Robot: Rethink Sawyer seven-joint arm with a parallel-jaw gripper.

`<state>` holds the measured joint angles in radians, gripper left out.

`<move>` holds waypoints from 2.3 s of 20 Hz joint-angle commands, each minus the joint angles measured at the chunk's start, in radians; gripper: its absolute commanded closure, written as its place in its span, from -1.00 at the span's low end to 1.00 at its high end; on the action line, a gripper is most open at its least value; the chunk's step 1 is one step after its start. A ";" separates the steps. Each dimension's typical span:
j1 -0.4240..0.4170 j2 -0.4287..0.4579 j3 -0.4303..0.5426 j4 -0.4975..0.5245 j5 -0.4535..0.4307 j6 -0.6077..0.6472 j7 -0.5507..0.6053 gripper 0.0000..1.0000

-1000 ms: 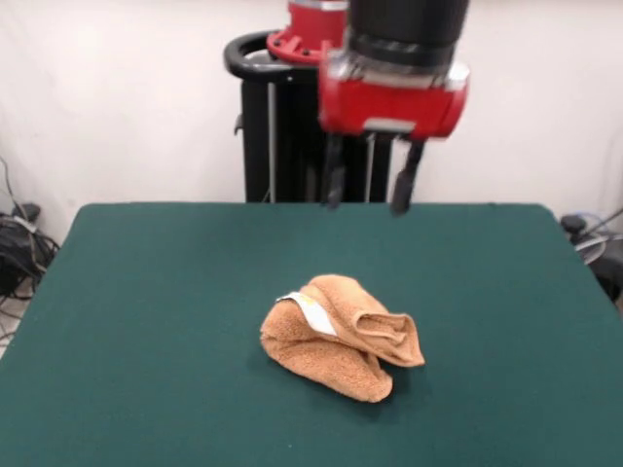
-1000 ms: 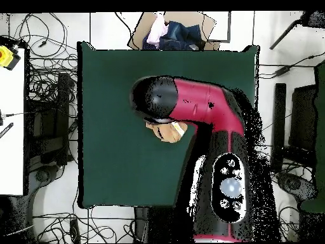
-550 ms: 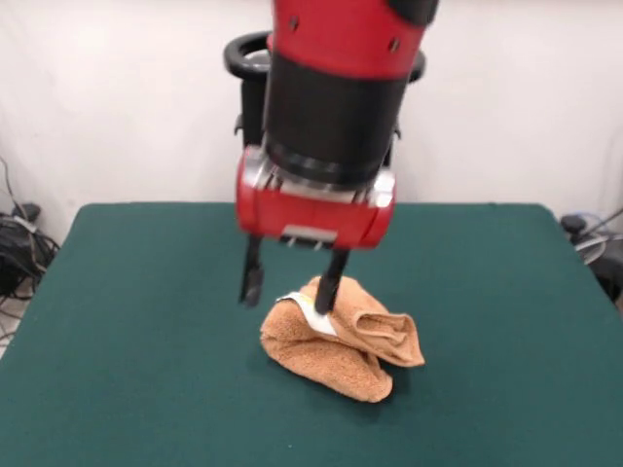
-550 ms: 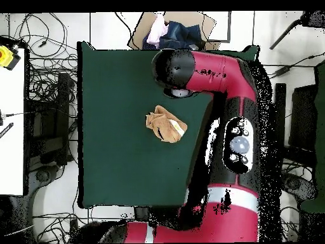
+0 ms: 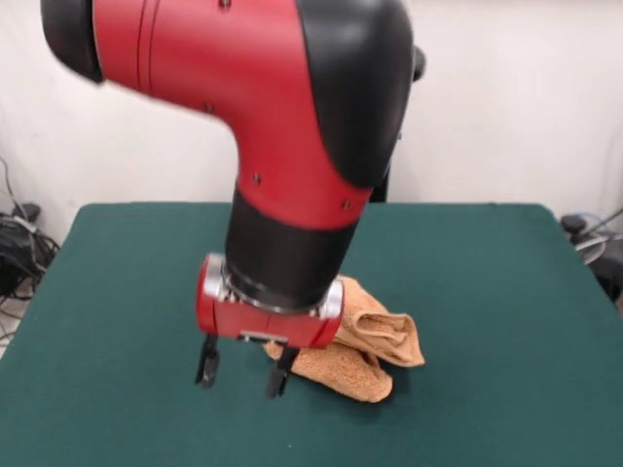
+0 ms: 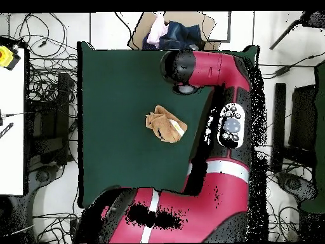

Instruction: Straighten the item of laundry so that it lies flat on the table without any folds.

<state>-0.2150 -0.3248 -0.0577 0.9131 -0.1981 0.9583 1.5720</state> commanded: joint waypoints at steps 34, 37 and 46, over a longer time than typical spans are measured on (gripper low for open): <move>-0.046 0.388 0.019 -0.249 0.033 -0.184 0.171 -1.00; -0.043 0.331 0.011 -0.176 0.032 -0.187 0.166 -1.00; -0.032 -0.023 -0.014 0.201 0.049 -0.119 0.084 -1.00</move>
<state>-0.2432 -0.1422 -0.0756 0.8135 -0.1695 0.8295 1.5722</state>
